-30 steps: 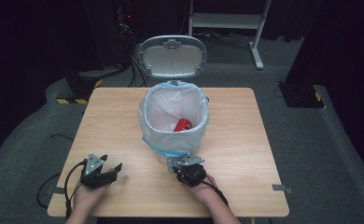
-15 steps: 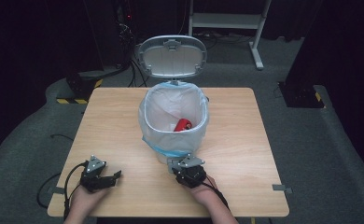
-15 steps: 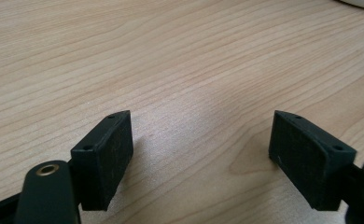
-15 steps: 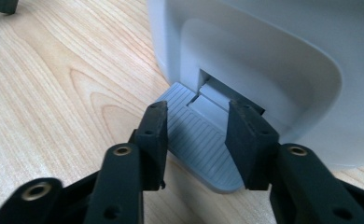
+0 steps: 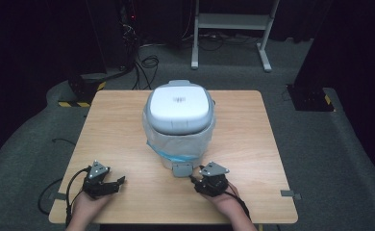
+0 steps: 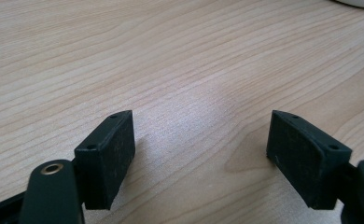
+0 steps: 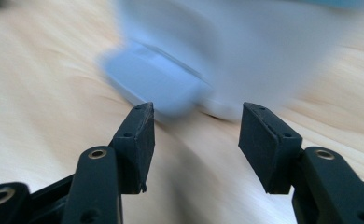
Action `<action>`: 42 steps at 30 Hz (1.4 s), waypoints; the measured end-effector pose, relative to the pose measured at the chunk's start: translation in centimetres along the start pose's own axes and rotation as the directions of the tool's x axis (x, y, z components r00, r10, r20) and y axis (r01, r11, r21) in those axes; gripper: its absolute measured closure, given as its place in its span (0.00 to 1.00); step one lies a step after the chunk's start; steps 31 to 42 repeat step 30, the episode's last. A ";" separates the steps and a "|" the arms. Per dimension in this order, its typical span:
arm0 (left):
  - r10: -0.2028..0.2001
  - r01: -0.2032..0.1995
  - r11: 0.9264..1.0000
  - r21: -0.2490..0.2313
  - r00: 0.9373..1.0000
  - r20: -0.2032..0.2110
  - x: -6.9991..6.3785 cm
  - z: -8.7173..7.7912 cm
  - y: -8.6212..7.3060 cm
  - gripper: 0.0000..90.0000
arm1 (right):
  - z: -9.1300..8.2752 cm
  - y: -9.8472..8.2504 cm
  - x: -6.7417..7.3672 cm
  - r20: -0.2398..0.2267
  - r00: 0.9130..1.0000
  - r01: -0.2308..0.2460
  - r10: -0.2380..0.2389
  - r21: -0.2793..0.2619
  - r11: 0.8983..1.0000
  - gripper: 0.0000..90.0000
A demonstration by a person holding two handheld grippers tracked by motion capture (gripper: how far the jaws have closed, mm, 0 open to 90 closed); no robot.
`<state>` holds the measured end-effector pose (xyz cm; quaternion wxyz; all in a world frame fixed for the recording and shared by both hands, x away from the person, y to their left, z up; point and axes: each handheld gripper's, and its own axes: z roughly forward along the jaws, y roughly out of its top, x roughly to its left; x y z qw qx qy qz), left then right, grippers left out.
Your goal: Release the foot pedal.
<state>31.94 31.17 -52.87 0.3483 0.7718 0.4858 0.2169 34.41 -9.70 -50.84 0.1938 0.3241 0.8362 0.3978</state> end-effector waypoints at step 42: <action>0.013 -0.013 1.000 0.001 1.000 0.011 -0.1 -0.1 0.0 0.28 | -3.9 -5.8 -9.7 0.278 0.921 -0.301 0.273 0.060 0.952 0.45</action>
